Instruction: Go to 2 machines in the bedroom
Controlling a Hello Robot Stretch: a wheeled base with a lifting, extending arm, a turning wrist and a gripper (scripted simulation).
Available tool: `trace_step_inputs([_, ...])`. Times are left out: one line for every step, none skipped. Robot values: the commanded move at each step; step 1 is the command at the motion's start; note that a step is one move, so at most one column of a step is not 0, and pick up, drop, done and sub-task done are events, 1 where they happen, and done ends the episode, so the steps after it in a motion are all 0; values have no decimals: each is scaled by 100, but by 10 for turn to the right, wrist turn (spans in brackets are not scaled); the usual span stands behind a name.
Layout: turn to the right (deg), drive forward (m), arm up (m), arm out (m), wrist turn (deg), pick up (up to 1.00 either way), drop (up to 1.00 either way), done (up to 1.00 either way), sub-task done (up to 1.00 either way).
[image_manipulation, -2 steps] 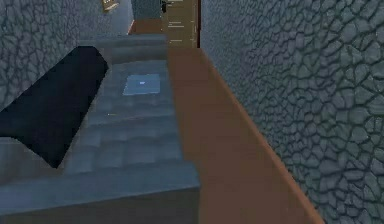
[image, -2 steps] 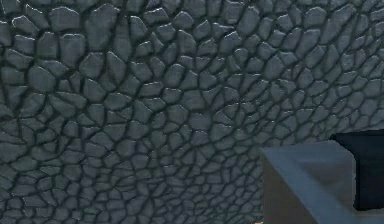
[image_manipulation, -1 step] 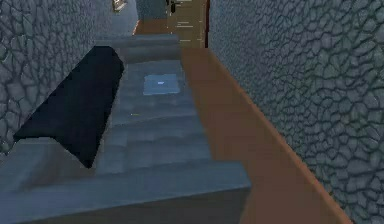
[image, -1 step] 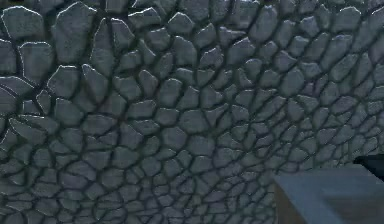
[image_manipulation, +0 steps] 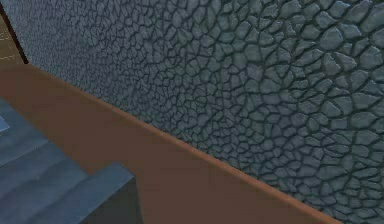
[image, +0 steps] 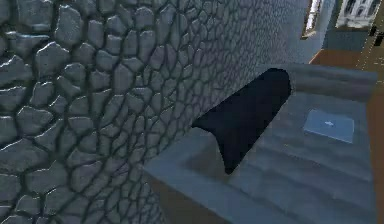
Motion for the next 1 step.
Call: trace_step_inputs([450, 0, 0, 0, 0, 0, 0, 0, 0])
